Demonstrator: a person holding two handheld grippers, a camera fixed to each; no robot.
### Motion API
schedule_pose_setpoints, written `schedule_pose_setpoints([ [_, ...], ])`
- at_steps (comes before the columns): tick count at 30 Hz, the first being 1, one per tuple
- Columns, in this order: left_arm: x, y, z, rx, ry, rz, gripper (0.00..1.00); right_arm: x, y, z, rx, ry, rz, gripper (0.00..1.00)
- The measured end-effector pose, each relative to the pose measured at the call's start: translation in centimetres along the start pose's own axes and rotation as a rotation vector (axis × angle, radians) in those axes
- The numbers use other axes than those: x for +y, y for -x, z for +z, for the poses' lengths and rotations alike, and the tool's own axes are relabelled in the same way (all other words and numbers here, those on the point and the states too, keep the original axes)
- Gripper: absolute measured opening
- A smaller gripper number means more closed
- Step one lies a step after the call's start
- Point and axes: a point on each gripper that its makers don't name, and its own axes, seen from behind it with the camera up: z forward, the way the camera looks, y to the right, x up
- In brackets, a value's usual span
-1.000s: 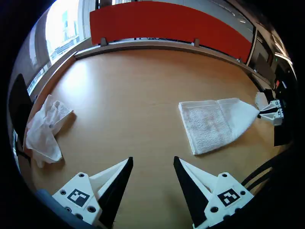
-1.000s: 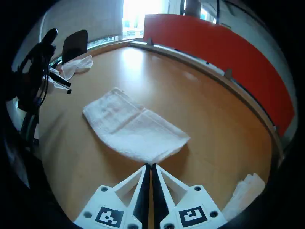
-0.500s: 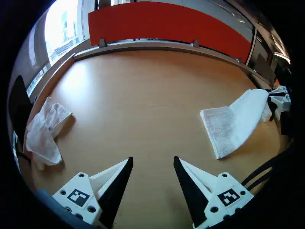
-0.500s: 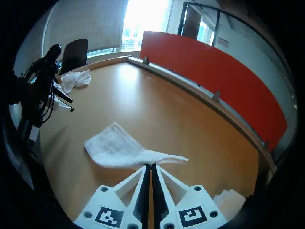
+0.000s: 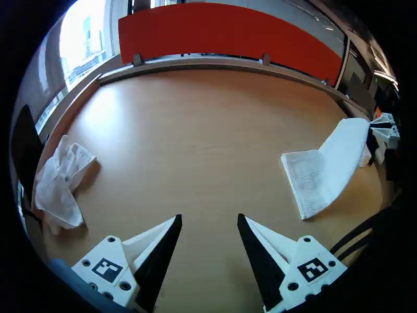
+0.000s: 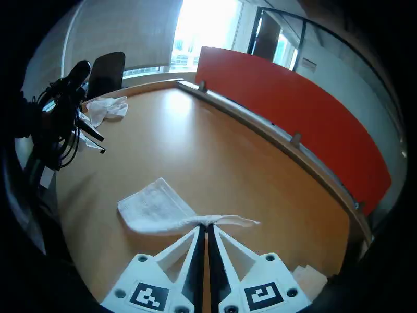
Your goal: Fold towel
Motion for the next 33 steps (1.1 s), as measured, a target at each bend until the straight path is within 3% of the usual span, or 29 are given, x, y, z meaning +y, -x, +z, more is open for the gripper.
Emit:
schedule_pose_setpoints([
  [12, 0.1, -0.3, -0.1, 0.005, 0.001, -0.002, 0.78, -2.6, -1.1, 1.3, 0.014, -0.061, -0.013, 0.05],
  [33, -0.6, -0.2, -0.7, 0.016, -0.005, -0.017, 0.78, -10.9, -1.1, 5.6, -0.013, -0.220, -0.039, 0.07],
])
